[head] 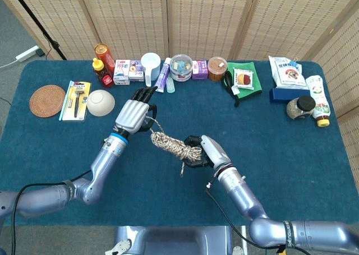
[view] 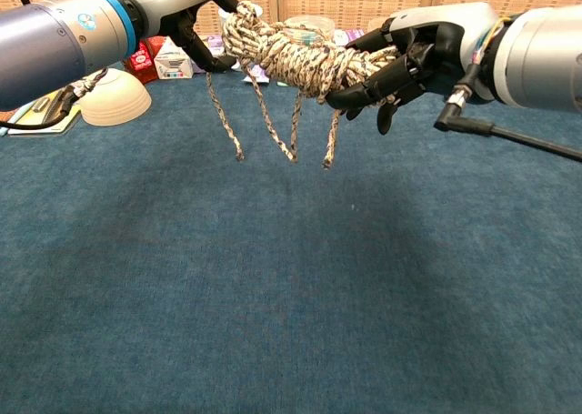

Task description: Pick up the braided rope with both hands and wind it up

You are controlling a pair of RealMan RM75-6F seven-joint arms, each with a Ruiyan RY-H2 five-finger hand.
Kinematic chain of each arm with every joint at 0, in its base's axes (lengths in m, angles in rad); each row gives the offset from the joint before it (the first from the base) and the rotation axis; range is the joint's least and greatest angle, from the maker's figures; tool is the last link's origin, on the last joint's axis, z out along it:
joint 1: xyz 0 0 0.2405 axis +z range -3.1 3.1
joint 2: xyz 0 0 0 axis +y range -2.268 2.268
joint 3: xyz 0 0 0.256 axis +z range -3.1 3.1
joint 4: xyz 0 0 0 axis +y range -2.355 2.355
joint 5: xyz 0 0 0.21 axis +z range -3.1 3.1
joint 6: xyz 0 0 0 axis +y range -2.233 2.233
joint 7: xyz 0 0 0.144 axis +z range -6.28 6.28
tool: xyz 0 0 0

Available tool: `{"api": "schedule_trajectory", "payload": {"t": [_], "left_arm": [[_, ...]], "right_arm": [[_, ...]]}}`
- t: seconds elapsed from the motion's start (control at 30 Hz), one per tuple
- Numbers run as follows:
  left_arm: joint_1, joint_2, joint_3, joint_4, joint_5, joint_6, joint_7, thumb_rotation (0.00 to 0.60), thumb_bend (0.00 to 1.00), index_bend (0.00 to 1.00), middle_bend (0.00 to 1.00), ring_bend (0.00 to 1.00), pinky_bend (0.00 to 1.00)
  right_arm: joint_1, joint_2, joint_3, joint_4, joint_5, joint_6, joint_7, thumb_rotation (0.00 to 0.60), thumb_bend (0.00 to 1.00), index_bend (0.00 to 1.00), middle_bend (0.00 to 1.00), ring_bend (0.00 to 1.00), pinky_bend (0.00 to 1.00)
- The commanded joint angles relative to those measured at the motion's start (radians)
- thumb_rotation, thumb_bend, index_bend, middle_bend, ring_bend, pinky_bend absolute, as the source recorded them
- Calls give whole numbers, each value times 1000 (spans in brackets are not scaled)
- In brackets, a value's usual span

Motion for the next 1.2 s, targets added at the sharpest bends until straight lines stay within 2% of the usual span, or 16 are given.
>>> {"api": "schedule_trajectory", "payload": {"t": [0.03,0.23,0.37,0.63,0.83,1.0,1.2], "left_arm": [[21,37,11,-53,26,13,-5,600,370,573,0,0,0],[41,104,22,-158,51,23,14,600,370,572,0,0,0],[47,129,28,-203,59,19,19,600,369,572,0,0,0],[34,149,14,-273,54,17,48,600,369,572,0,0,0],[-4,170,-46,-326,34,41,99,600,370,572,0,0,0],[-49,178,-100,-347,-38,35,137,600,370,573,0,0,0],[-97,176,-152,-359,-122,14,126,600,370,572,0,0,0]], "right_arm": [[71,-28,48,62,117,59,-79,600,842,663,555,440,586],[142,-73,67,174,235,104,-172,600,846,664,558,445,591],[167,-97,98,240,315,89,-183,600,849,664,561,447,592],[200,-146,108,345,373,85,-224,600,858,664,565,449,597],[199,-166,68,373,359,61,-268,600,859,664,565,450,597],[189,-177,24,377,338,21,-293,600,859,664,566,451,598],[186,-191,-13,385,311,-2,-317,600,858,665,567,454,600]]}}
